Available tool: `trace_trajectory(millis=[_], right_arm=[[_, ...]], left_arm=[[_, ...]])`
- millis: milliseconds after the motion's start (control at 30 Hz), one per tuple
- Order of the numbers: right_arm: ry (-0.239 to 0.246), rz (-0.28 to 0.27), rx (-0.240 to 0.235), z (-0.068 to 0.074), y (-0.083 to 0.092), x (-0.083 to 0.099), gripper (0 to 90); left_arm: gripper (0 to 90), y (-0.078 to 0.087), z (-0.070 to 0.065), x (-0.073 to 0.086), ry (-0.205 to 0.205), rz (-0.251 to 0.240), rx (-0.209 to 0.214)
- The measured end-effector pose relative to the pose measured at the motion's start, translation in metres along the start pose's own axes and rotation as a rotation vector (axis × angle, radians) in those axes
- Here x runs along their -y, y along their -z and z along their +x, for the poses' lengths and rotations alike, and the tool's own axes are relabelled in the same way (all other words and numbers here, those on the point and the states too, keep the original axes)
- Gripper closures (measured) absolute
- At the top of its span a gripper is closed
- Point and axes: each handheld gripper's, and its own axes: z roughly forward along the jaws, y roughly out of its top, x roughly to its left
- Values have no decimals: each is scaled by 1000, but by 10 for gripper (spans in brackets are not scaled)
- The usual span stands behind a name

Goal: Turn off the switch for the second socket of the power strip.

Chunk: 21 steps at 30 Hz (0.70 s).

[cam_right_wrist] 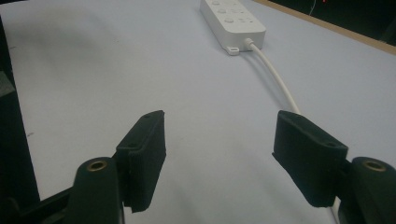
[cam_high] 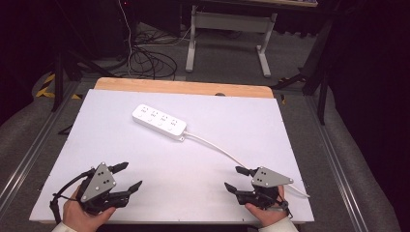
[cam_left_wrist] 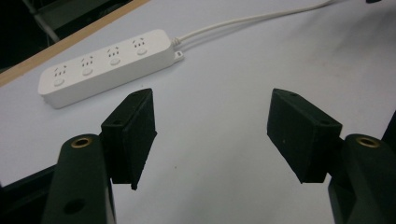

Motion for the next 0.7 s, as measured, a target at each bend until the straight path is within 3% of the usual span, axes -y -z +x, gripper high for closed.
trace_trajectory(millis=[133, 300, 700], right_arm=[[-2, 5, 6, 0, 1, 1, 344], [-11, 9, 13, 1, 4, 4, 345], [-21, 16, 34, 3, 11, 8, 345]], left_arm=[[331, -1, 6, -12, 7, -21, 15], [357, -6, 16, -28, 6, -3, 44], [374, -18, 32, -46, 34, -24, 70]])
